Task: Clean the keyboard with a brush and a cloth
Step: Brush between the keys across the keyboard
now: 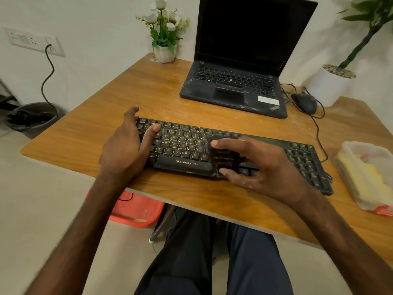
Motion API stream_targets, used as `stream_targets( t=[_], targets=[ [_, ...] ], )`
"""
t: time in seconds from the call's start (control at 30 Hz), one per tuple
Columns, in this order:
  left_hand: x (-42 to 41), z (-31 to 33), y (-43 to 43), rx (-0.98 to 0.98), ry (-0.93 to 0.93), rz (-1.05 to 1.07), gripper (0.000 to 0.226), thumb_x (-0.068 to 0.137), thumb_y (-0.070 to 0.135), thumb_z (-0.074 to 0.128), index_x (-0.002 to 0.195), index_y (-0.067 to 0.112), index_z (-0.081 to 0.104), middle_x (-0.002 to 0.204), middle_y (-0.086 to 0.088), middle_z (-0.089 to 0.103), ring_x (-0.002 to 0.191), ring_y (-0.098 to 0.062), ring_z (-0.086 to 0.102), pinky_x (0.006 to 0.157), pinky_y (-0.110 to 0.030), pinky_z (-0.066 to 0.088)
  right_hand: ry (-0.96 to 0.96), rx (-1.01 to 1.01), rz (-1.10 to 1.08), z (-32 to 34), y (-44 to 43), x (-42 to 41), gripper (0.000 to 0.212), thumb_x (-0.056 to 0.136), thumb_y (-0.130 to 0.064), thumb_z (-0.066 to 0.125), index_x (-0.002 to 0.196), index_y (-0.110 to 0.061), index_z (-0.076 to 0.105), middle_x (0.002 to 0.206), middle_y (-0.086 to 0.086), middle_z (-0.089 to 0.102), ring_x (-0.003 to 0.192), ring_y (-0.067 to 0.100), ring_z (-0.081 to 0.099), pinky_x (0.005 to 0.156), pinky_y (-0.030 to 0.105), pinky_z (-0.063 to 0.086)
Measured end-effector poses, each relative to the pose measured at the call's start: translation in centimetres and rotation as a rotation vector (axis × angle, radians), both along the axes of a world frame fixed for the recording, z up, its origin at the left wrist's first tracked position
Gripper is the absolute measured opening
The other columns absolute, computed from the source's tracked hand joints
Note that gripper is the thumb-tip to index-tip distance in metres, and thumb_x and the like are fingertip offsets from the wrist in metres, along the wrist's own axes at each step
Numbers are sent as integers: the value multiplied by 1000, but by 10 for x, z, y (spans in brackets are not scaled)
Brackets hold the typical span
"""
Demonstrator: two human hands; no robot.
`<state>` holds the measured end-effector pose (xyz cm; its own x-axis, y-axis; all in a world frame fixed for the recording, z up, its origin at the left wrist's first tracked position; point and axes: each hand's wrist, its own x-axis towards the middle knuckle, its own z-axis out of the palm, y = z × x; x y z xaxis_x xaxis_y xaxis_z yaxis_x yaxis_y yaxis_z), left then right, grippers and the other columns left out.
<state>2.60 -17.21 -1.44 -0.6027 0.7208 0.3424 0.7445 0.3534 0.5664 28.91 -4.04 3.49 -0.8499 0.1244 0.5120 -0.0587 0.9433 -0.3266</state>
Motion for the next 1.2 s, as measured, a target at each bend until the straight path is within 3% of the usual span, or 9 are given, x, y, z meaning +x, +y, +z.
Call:
stream_targets(
  t=[0.1,0.23,0.37,0.57,0.73,0.87,1.0,1.1,1.2],
  targets=[
    [0,-1,1,-10,5,4,81,94,75,22,153,19,23,144,-14,55,126,-38,56,93,-52,46,21,-34,3,4,3,6,60,85,-19,76,136,-20,45,123,4,64,111,11,62,78,24,58],
    [-1,-1,0,-12,1,-5,77,96,71,24,152,17,24,144,-16,55,126,-39,55,93,-52,45,2,-19,13,-5,-8,-12,60,86,-20,75,137,-23,42,118,4,64,103,10,63,76,22,57],
    [-3,-1,0,-16,14,5,78,94,72,22,150,17,28,143,-14,56,126,-38,55,93,-52,44,43,-72,0,-3,-1,-7,60,82,-14,79,134,-14,49,130,1,59,114,10,61,81,23,58],
    [-1,-2,2,-20,35,13,76,98,69,25,151,15,27,141,-17,57,122,-40,57,89,-51,46,129,-138,-43,5,0,10,58,77,-8,82,129,-8,54,129,-3,58,114,9,60,76,21,59],
    [-4,-1,1,-5,7,6,84,92,76,20,149,16,29,142,-15,55,125,-38,55,93,-51,44,28,-43,6,-2,-6,-14,56,83,-15,78,132,-11,52,129,5,61,113,15,62,78,27,59],
    [-5,-1,1,3,-20,-6,85,91,77,17,149,15,28,147,-11,53,129,-36,53,97,-51,43,-54,-35,-12,17,8,7,60,81,-15,79,134,-17,51,130,-4,59,115,5,59,84,14,53],
    [-3,-1,1,-3,-3,-11,77,96,70,21,149,15,27,147,-10,53,128,-36,55,96,-51,44,-54,-39,-15,20,10,14,60,80,-14,80,133,-15,52,130,-5,59,116,5,59,84,13,53],
    [-3,0,1,-10,5,-14,75,98,69,22,149,14,28,146,-12,54,127,-37,55,95,-50,44,2,-28,-13,5,2,-2,59,81,-13,80,133,-10,52,130,2,60,116,11,60,83,21,57],
    [-4,-1,0,-11,8,-8,73,99,67,23,149,14,29,143,-12,57,125,-38,57,93,-49,44,-13,-13,6,0,-4,-10,58,86,-19,75,136,-18,47,127,6,62,113,16,62,79,29,59]
  ],
)
